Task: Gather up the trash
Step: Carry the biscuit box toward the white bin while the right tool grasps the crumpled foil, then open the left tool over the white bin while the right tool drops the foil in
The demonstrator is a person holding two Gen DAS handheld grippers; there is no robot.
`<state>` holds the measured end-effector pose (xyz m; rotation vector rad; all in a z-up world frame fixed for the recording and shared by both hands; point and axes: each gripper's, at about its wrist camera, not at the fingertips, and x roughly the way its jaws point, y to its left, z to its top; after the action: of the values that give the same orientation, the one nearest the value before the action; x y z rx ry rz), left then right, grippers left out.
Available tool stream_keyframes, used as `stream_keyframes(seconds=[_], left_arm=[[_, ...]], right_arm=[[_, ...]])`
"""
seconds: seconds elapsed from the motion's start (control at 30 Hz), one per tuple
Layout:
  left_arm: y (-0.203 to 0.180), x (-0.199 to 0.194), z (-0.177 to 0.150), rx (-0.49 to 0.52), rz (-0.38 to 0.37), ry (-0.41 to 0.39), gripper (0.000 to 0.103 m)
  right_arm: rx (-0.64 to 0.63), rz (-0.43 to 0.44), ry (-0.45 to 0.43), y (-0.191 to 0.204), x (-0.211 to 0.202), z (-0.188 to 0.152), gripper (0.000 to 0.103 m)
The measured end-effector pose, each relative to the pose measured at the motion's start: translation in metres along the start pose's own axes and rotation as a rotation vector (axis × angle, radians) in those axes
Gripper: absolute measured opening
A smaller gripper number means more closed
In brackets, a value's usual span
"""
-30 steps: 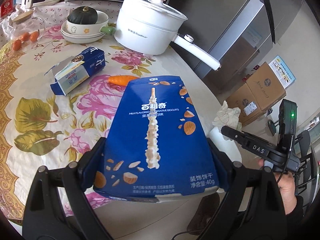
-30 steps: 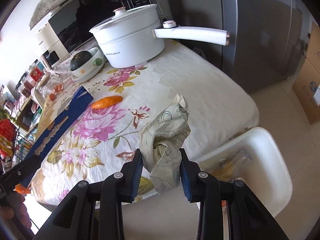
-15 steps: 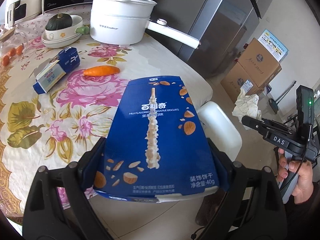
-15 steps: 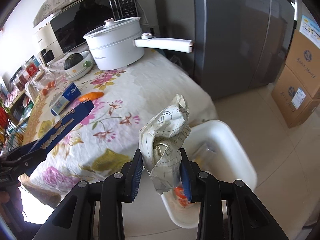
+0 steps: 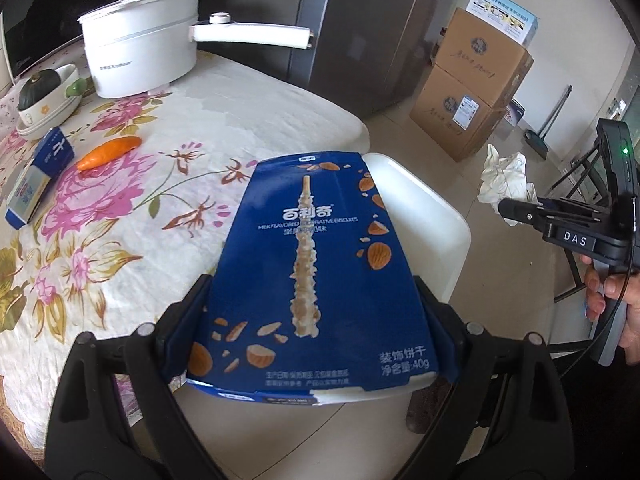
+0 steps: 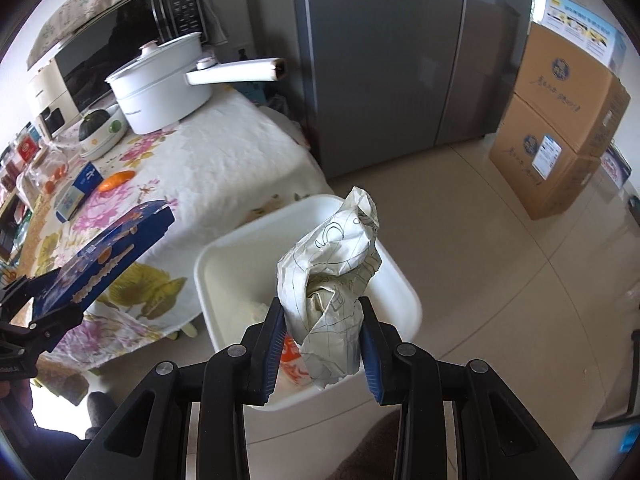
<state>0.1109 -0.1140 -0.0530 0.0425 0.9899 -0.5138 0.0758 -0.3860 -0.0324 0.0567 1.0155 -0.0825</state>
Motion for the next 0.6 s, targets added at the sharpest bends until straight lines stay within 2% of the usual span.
stream_keyframes(seconds=[0.23, 0.6], left_arm=[[-0.029, 0.03, 0.006, 0.058, -0.004, 0.029, 0.093], [-0.057, 0.074, 0.008, 0.149, 0.007, 0.077, 0.093]], right_arm=[[0.022, -0.019, 0.025, -0.02, 0.007, -0.007, 0.036], [0.012, -0.038, 0.064, -0.023, 0.018, -0.008, 0.036]])
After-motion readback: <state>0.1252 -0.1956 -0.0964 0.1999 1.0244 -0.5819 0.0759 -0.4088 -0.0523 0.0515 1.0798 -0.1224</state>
